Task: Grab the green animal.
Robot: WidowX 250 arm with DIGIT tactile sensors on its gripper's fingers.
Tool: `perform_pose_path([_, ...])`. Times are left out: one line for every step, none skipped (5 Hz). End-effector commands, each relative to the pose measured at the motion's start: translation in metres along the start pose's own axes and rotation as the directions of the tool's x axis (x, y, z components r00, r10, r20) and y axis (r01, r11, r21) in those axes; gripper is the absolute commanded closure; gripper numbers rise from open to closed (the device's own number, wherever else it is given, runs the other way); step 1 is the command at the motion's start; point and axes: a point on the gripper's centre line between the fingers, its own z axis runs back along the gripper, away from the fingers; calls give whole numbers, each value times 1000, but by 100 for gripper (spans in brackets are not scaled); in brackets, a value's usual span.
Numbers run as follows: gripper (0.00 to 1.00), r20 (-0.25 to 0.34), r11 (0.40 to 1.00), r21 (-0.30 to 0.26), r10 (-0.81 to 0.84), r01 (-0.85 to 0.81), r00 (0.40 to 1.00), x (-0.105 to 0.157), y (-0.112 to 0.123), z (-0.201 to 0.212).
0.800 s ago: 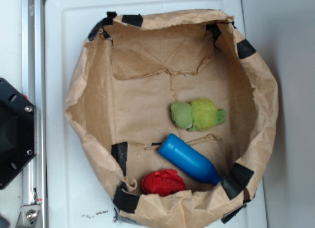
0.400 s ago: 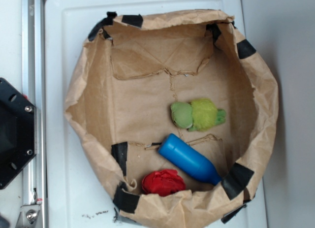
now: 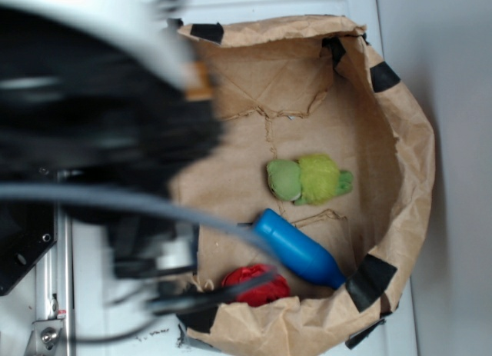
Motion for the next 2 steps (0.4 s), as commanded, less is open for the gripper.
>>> perform_pose_path([0,123,989,-18,-140,144,982,95,2,-67])
perform_pose_path([0,122,957,-12,-288,291,950,98,-22,-103])
